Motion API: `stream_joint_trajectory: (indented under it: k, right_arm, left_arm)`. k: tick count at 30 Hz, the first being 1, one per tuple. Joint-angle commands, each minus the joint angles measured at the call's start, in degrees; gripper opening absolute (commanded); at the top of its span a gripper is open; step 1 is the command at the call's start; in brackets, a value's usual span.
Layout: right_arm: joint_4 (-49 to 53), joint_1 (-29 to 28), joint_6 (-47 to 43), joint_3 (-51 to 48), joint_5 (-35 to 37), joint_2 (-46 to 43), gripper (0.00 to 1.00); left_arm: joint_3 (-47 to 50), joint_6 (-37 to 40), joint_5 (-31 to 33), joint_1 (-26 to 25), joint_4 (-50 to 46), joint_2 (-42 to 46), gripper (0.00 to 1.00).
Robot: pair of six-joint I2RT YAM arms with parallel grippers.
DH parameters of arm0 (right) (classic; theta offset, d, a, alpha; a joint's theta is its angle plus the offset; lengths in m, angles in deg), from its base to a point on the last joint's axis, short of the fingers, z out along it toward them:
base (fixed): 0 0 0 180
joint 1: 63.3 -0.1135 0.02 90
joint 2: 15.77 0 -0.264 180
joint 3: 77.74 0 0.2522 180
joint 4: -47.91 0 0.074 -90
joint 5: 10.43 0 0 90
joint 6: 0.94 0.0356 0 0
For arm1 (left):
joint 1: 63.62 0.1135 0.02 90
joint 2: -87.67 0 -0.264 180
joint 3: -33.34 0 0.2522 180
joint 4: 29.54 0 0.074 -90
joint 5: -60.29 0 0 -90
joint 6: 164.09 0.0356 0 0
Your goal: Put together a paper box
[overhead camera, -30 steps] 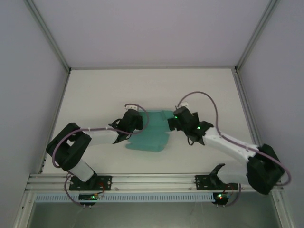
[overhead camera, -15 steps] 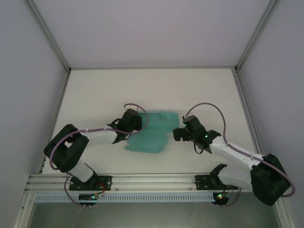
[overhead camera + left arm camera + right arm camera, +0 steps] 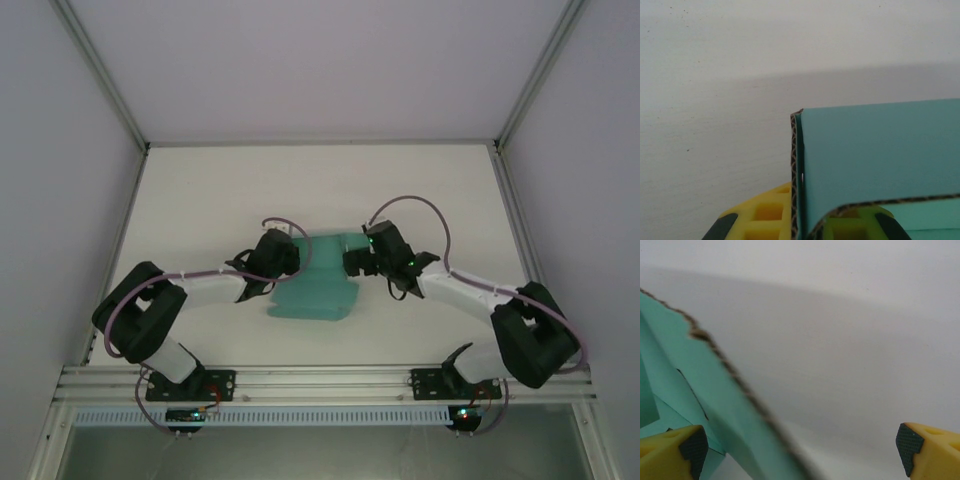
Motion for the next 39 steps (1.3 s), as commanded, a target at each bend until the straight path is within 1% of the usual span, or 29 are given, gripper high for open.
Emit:
stream_joint_trajectory:
  k: [1, 5, 9, 12, 15, 18, 23, 26, 27, 28, 29, 31, 32, 34, 36, 39]
  right_arm:
    - [-4.1, -1.4, -1.0, 2.0, -0.3, 3.8, 0.99]
    - [-5.6, -4.8, -0.9, 3.8, 7.0, 8.5, 0.99]
    - [-2.6, -6.8, 1.8, 5.8, 13.9, 10.1, 0.99]
    - [-0.6, -7.0, 2.6, 5.1, 15.4, 8.0, 0.99]
    - [3.1, -7.0, 2.4, 3.7, 14.9, 3.3, 0.99]
    - [8.1, -6.8, 0.2, 1.2, 10.2, -3.9, 0.99]
    - [15.6, -4.8, -3.8, -4.4, 1.2, -20.5, 0.99]
    - [17.6, 0.8, -4.4, -6.4, -6.3, -30.6, 0.99]
    - [17.6, 3.2, -4.3, -6.8, -9.1, -33.0, 0.99]
    - [17.3, 6.8, -3.8, -7.5, -12.9, -35.7, 0.99]
    - [17.0, 9.6, -3.6, -8.0, -15.2, -36.7, 0.97]
    - [16.6, 16.7, -3.5, -8.5, -20.4, -37.0, 0.91]
    - [16.5, 19.9, -3.5, -8.5, -22.8, -35.9, 0.86]
    - [15.1, 25.1, -4.1, -8.2, -29.1, -32.0, 0.8]
    - [12.1, 27.3, -5.6, -7.8, -34.3, -27.1, 0.75]
    - [9.5, 26.0, -9.7, -6.3, -38.8, -20.7, 0.72]
  left_arm:
    - [0.0, -0.8, -2.2, -0.1, -0.2, 0.8, 0.0]
    - [-0.1, -1.3, -2.4, -0.1, -0.2, 0.2, 0.0]
    - [-0.4, -1.4, -2.0, -0.1, -1.0, 0.2, 0.0]
    - [-0.1, -1.9, -0.8, -0.1, -1.3, 0.4, 0.0]
    - [0.2, -1.9, 0.5, -0.1, -1.4, 0.5, 0.0]
    - [0.3, -1.3, 1.8, -0.1, -1.4, 0.6, 0.0]
    - [0.4, 1.4, 2.3, -0.1, -0.2, 0.7, 0.0]
    - [0.6, 2.2, 2.0, -0.1, 0.5, 0.6, 0.0]
    - [0.7, 2.1, 1.9, -0.1, 0.6, 0.6, 0.0]
    - [0.8, 2.3, 1.7, -0.1, 0.9, 0.6, 0.0]
    - [1.2, 2.3, 1.4, -0.1, 1.5, 0.7, 0.0]
    - [2.0, 2.7, 1.1, 0.0, 2.7, 0.9, 0.0]
    - [2.2, 2.9, 1.0, -0.1, 3.1, 1.0, 0.0]
    - [2.9, 3.6, 0.7, -0.1, 4.0, 1.3, 0.0]
    - [3.6, 4.5, 0.6, 0.0, 5.6, 1.3, 0.0]
    - [4.1, 5.6, 0.8, -0.1, 7.2, 0.8, 0.0]
